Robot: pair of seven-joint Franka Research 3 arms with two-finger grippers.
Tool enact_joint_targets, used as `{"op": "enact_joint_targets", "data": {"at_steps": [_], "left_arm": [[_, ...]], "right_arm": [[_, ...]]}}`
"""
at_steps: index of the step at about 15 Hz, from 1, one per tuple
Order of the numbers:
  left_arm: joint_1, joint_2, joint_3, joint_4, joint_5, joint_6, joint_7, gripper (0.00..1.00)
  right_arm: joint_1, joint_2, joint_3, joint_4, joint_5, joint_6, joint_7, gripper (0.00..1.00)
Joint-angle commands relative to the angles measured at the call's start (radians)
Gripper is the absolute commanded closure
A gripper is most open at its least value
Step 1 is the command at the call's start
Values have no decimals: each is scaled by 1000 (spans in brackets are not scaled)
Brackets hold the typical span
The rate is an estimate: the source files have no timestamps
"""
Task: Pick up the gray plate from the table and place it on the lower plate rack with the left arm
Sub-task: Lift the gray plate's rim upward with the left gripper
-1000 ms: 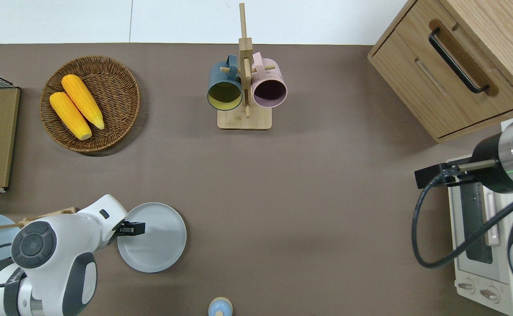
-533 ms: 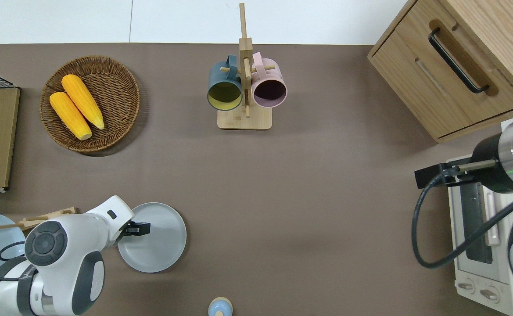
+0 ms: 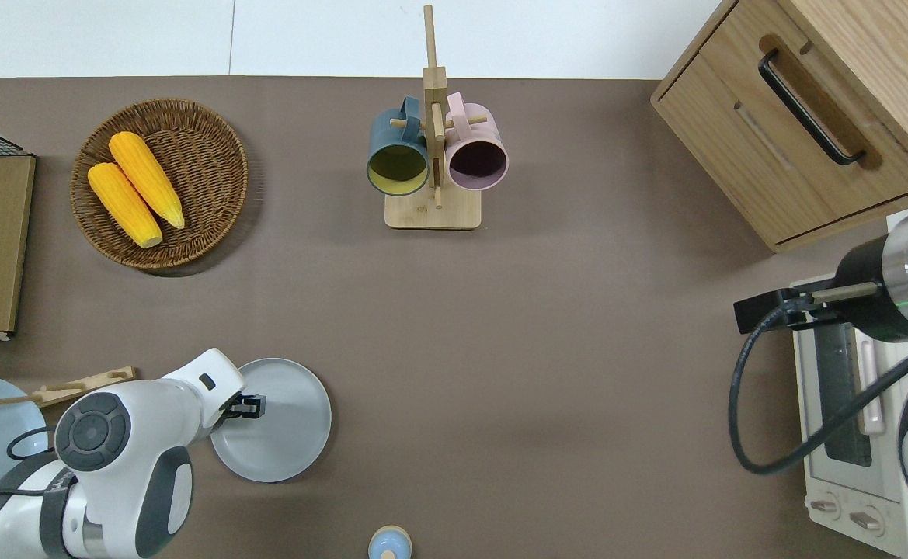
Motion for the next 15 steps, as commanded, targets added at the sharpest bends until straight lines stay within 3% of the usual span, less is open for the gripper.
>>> {"op": "enact_joint_targets", "data": {"at_steps": [1, 15], "left_arm": [[-17, 6, 7, -18, -5, 33, -9, 1000], [-4, -12, 13, -1, -5, -5, 6, 1000]], "right_arm": [[-10, -2, 6, 6, 10, -14, 0, 13], [-10, -2, 6, 6, 10, -14, 0, 11]]}}
